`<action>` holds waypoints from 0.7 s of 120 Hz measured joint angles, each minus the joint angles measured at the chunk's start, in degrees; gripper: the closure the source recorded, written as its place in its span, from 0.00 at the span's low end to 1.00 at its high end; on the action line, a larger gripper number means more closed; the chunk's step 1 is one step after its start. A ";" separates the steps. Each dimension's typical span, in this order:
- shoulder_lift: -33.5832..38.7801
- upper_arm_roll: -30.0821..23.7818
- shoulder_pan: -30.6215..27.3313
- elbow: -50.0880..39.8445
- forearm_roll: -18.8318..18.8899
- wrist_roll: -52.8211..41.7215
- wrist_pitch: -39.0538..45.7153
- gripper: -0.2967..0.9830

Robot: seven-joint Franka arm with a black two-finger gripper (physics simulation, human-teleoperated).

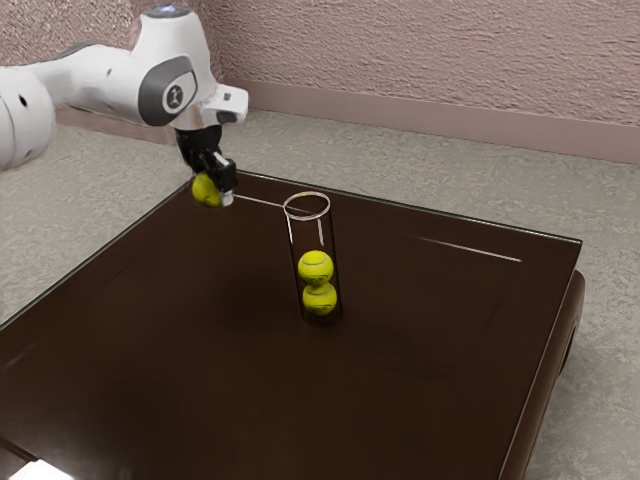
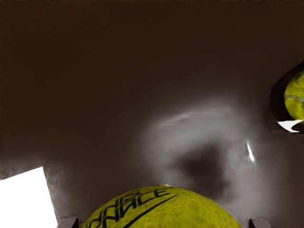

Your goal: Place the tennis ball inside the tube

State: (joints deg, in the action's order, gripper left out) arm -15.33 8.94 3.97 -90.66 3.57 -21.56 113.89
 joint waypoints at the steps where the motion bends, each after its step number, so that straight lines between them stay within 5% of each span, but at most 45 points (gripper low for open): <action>1: 0.11 -0.01 0.35 0.34 0.45 0.20 -0.18 0.55; 27: 0.70 -0.02 8.55 4.67 9.05 5.12 -3.46 0.57; 84: 0.62 0.67 19.83 5.89 14.26 14.19 -5.53 0.58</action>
State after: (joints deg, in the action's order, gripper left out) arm -14.71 9.62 23.81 -84.77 17.83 -7.37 108.36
